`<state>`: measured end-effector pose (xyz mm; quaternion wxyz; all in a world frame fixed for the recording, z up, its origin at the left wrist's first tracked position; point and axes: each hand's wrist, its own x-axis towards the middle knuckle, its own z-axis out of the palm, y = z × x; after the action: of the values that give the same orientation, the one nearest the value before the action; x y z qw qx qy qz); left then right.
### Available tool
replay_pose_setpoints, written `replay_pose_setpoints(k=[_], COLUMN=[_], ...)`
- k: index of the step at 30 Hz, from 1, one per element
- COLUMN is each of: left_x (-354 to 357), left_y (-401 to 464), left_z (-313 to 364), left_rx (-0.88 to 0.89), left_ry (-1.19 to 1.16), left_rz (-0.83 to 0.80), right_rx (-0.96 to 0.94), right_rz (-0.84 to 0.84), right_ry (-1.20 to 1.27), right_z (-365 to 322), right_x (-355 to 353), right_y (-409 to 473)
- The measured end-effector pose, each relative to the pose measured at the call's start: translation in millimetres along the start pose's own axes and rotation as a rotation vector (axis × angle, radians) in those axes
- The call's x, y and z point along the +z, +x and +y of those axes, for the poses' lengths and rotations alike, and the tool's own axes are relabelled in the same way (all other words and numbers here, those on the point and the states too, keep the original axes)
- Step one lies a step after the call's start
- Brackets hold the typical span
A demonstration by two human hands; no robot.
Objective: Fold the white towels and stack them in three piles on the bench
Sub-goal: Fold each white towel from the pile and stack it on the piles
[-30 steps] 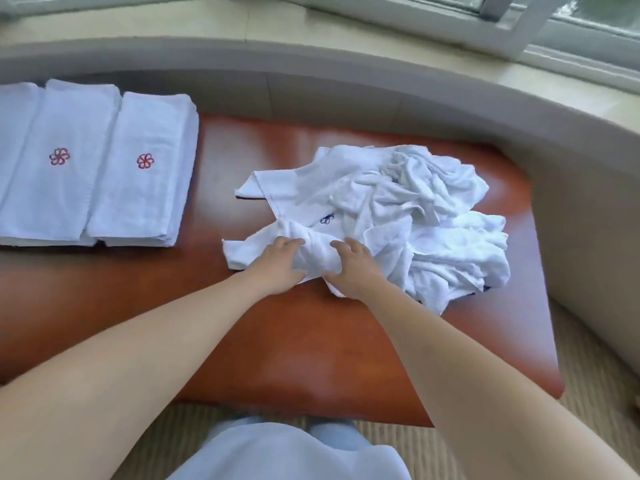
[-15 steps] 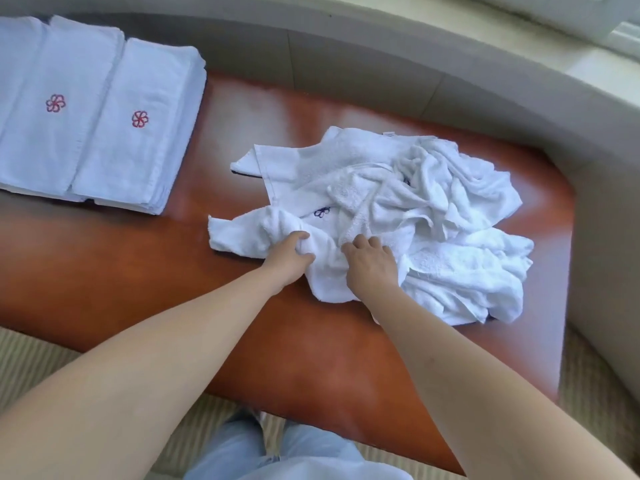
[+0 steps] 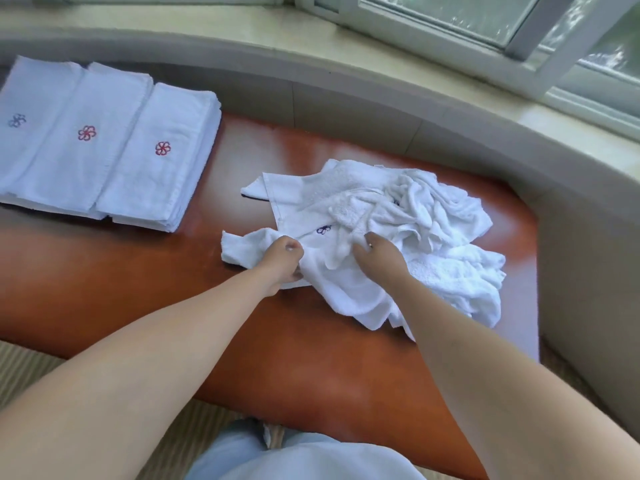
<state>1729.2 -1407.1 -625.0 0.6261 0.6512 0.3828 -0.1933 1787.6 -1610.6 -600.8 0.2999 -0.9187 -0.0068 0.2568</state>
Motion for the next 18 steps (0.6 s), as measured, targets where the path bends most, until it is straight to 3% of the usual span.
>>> replay_pose_setpoints(k=[7,11,14,16,18], left_x=[-63,-106,-131,-139,-149], left_y=[-73,-103,-117,-122,-119], left_z=[83,125,129,120,110], left_rx=[0.181,0.306,0.420,0.421,0.459], left_ry=[-0.279,-0.494,-0.342,-0.071,0.062], left_rz=[-0.036,0.040,-0.049,-0.086,-0.024], right_rx=[-0.099,-0.204,-0.255,-0.243,-0.208], right_rz=[0.292,0.348,0.341,0.320,0.327], right_ry=[0.273,0.642,0.867,0.850,0.814], right_z=[-88,-157,-194,-203,-197], right_x=[-60,-104,-121,-119,-116], right_y=[-53,-83,-98,-103,-104])
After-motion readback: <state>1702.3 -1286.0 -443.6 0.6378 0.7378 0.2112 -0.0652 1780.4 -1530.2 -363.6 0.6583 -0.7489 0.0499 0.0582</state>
